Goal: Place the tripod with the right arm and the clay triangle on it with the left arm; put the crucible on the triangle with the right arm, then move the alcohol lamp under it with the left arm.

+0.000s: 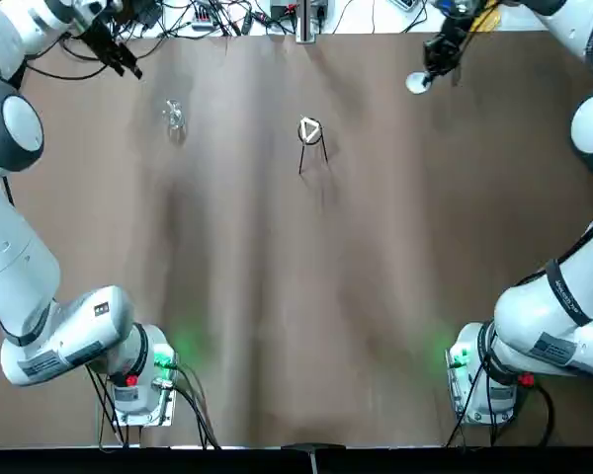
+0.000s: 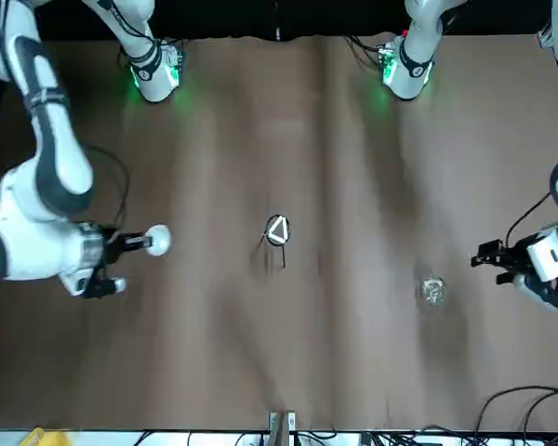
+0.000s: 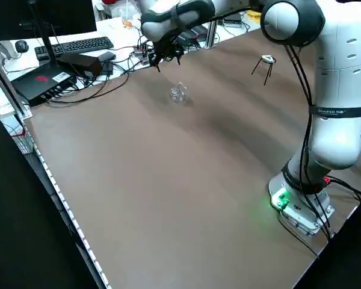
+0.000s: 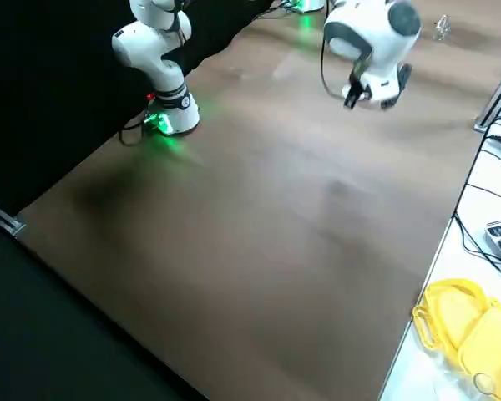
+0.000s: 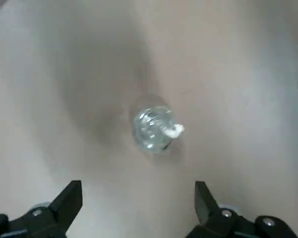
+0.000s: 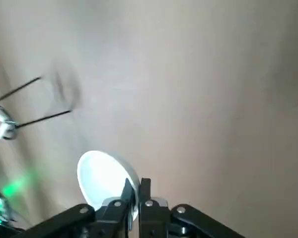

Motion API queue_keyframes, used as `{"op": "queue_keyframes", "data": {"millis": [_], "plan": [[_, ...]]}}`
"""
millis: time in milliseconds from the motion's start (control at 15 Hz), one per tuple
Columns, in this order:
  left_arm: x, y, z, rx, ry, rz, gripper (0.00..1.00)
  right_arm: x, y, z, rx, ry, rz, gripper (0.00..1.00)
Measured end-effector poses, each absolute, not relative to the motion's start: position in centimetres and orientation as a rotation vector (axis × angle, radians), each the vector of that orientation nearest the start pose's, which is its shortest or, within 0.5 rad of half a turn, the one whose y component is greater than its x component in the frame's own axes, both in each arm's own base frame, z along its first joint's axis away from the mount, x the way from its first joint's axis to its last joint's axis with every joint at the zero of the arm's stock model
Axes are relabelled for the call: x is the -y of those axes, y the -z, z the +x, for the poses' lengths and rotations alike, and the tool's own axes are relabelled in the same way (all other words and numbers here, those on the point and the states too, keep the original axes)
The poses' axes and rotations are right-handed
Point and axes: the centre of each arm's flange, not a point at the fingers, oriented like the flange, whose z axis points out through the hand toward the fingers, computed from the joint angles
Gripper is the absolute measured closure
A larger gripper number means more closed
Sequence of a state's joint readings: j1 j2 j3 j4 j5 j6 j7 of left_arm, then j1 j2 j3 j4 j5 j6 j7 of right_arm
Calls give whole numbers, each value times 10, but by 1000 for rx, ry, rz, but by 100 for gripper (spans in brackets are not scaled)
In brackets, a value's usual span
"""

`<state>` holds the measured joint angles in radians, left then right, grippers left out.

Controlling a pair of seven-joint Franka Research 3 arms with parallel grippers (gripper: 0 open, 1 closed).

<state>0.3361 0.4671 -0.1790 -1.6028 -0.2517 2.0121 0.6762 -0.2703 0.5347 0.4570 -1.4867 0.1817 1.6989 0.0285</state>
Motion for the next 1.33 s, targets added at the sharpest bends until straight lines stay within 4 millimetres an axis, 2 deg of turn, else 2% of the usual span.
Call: {"op": "queue_keyframes", "data": {"millis": [200, 333, 467, 533, 600, 800, 1000, 1200, 1333], "plan": [[-151, -353, 661, -836, 207, -3315, 0, -178, -384, 641, 0, -483, -2753, 93], [-175, -344, 658, -961, 253, -3264, 1, -224, -385, 631, -42, -477, -2764, 93], [-191, -331, 657, -1025, 320, -3271, 0, -260, -385, 619, -23, -479, -2769, 93], [-199, -316, 659, -1015, 409, -3327, 0, -293, -386, 612, -6, -433, -2735, 93], [-200, -310, 660, -1030, 430, -3335, 0, -309, -388, 609, -10, -401, -2703, 93], [-196, -304, 666, -1268, 543, -3250, 0, -347, -386, 599, -1, -338, -2661, 93], [-199, -298, 670, -1474, 759, -3153, 0, -380, -368, 590, -19, -315, -2648, 93], [-209, -281, 672, -1611, 947, -3040, 0, -401, -350, 579, 2, -345, -2649, 93], [-210, -265, 673, -1648, 1027, -3016, 0, -406, -341, 576, 1, -361, -2652, 93]]}}
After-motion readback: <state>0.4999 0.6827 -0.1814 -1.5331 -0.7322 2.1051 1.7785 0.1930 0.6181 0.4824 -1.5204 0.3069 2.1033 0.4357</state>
